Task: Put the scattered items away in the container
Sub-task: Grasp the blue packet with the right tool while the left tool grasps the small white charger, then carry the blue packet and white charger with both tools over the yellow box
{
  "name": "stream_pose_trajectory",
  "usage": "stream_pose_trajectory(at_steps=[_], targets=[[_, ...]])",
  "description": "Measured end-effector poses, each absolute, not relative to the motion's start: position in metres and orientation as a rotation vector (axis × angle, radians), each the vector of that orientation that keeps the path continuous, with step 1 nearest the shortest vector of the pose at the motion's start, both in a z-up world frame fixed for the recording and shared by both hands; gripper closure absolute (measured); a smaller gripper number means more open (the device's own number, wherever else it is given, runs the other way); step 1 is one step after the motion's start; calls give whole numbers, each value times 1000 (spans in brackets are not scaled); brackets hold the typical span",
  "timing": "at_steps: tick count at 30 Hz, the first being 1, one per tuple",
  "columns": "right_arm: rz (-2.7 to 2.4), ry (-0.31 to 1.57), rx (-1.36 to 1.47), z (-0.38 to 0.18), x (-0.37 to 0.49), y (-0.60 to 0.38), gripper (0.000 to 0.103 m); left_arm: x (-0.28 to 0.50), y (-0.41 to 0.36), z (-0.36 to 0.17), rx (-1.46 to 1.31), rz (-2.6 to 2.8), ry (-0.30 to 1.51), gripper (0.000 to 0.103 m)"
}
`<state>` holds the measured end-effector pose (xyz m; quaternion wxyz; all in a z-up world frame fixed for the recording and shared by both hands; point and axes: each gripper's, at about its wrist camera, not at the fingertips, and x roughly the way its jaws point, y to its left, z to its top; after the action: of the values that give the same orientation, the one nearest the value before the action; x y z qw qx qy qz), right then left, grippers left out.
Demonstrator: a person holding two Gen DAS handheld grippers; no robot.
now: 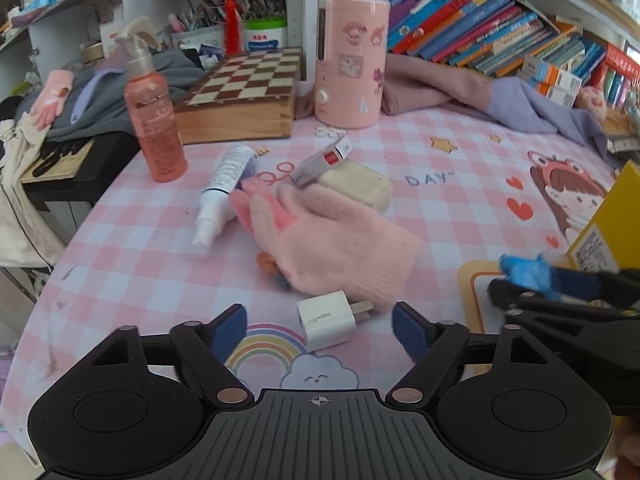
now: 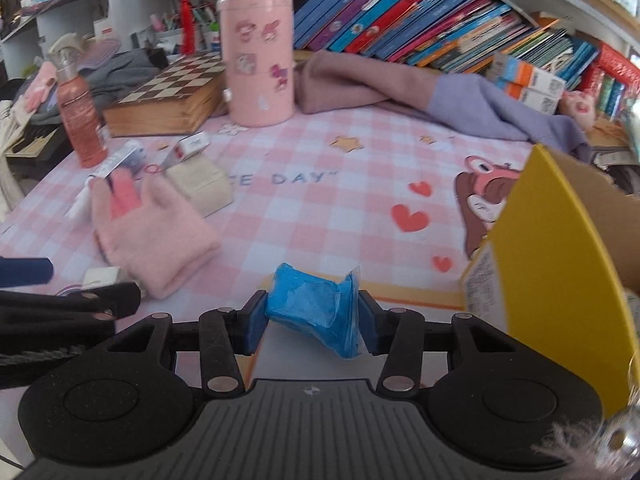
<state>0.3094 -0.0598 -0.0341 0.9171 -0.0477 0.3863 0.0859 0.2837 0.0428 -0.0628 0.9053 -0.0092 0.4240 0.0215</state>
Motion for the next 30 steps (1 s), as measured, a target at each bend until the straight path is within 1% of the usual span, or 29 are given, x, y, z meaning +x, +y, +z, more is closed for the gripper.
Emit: stream_pose_trajectory(at_steps=[2,8,9,10,11,17,30], targets=[[176,796,-101,-34,308,-61,58,287,40,-68,2,49,888,32],[188,803,-108,-34,305,-60,59,291,38,-78,-8,62,894,50],[190,802,-110,-33,304,-60,59,291,37,-78,-7,59,890,55],[191,801,-111,-33,303,-61,58,291,36,-77,-7,55,887,64],[192,800,-113,-33,303,-60,59,291,36,-77,-5,59,886,67],[199,786,-115,-28,296,-59,59,282,43,-69,-33,62,869,68],[204,718,-115,-6,272,-54,59,247,58,-35,-96,22,797,68]])
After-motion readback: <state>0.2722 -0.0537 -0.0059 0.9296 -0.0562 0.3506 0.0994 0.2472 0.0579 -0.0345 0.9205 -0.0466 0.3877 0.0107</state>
